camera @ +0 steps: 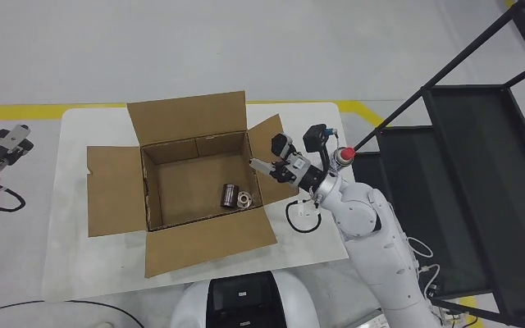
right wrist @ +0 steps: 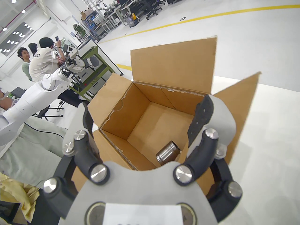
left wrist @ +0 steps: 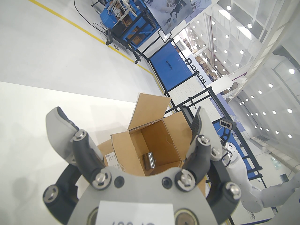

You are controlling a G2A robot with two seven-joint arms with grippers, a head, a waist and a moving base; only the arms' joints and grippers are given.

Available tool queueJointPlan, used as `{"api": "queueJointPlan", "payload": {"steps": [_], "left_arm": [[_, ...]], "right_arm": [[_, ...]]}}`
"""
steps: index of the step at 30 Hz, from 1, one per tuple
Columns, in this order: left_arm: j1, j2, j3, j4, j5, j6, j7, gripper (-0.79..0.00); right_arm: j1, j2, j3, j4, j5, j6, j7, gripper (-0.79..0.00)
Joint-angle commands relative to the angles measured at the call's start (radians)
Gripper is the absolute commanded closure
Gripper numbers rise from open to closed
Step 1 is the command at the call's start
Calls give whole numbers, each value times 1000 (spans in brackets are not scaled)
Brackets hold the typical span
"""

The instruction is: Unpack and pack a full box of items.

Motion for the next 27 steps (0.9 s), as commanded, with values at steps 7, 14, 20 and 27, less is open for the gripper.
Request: {"api": "queueJointPlan", "payload": {"steps": [7, 14, 20, 27], "left_arm": [[0, 0, 0, 0, 0, 0, 0, -785], [0, 0, 0, 0, 0, 0, 0, -785], [0, 0, 0, 0, 0, 0, 0, -785], [0, 0, 0, 0, 0, 0, 0, -785]], "right_arm": [[145, 0, -162, 26, -111, 108, 301, -785], [193, -3, -244, 68, -123, 175, 415, -785], [204, -4, -263, 71, -103, 187, 449, -785], [204, -4, -263, 71, -103, 187, 449, -785]]}}
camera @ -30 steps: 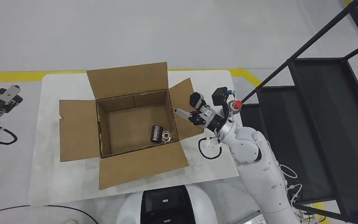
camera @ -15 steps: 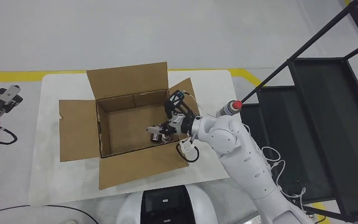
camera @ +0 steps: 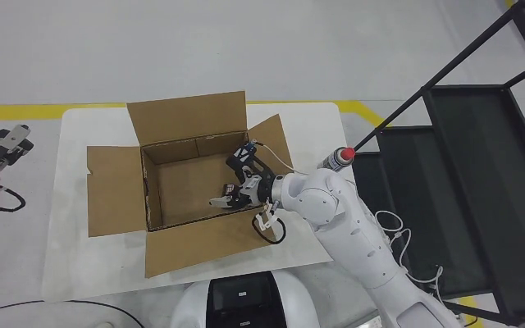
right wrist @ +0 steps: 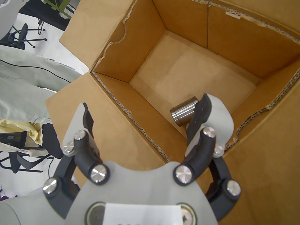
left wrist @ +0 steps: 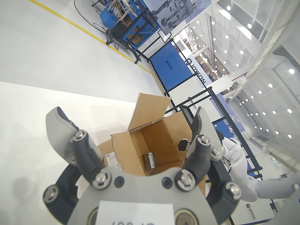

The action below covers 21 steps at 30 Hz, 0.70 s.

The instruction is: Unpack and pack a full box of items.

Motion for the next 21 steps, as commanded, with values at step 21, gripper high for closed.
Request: {"api": "queueJointPlan", "payload": {"steps": [21], "left_arm": [[0, 0, 0, 0, 0, 0, 0, -785]], "right_arm": [[189, -69, -285, 130, -80, 419, 77, -785]]}}
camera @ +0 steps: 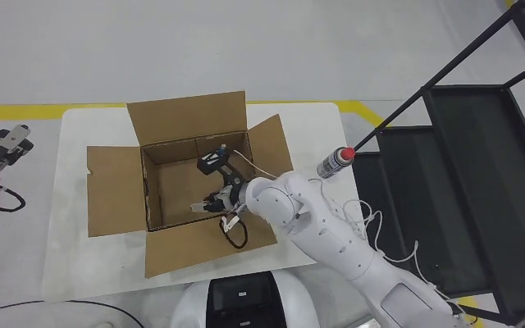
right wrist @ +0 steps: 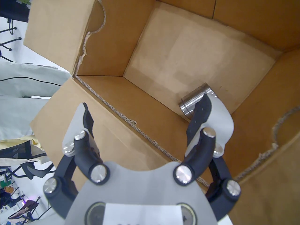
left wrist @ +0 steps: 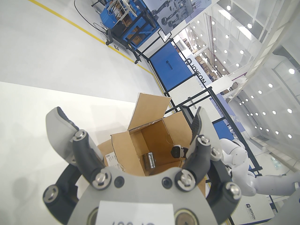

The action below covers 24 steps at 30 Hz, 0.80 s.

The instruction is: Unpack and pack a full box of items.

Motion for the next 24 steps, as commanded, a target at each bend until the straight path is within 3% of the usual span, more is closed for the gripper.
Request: {"api": "queueJointPlan", "payload": {"steps": [1, 9, 24], "left_arm": [[0, 0, 0, 0, 0, 0, 0, -785], [0, 0, 0, 0, 0, 0, 0, -785], [0, 0, 0, 0, 0, 0, 0, -785]], "right_arm": [[20, -9, -26, 32, -3, 30, -9, -785], [56, -25, -55, 126, -83, 148, 1, -785], [55, -26, -54, 127, -80, 150, -1, -785]]}}
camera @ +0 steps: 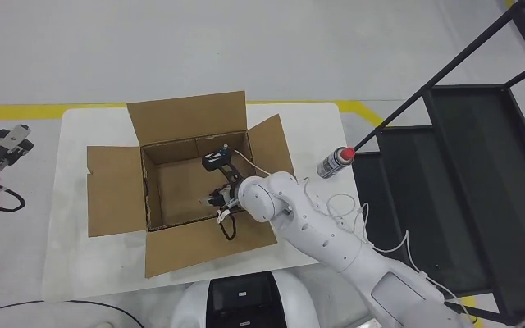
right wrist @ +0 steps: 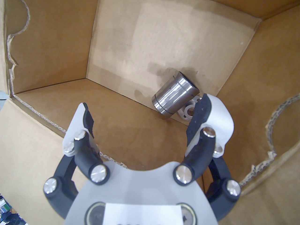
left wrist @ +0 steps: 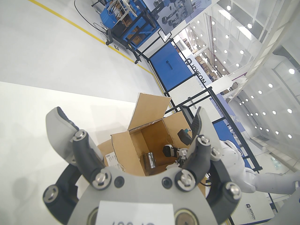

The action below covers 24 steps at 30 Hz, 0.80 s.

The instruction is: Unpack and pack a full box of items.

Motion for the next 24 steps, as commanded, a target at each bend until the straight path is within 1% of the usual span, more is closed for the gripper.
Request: {"api": "queueJointPlan", "payload": {"steps": [1, 4, 10, 17, 24], "left_arm": [[0, 0, 0, 0, 0, 0, 0, -785], [0, 0, 0, 0, 0, 0, 0, -785], [0, 0, 0, 0, 0, 0, 0, -785], [0, 0, 0, 0, 0, 0, 0, -785], [0, 0, 0, 0, 0, 0, 0, -785]], "right_arm": [[-4, 0, 4, 8, 5, 11, -5, -785], [-9, -11, 9, 43, 47, 84, -29, -785], [50, -47, -43, 151, 68, 205, -13, -785], [94, -81, -65, 262, 112, 246, -49, -785], [112, -111, -93, 346, 144, 252, -98, -785]]}}
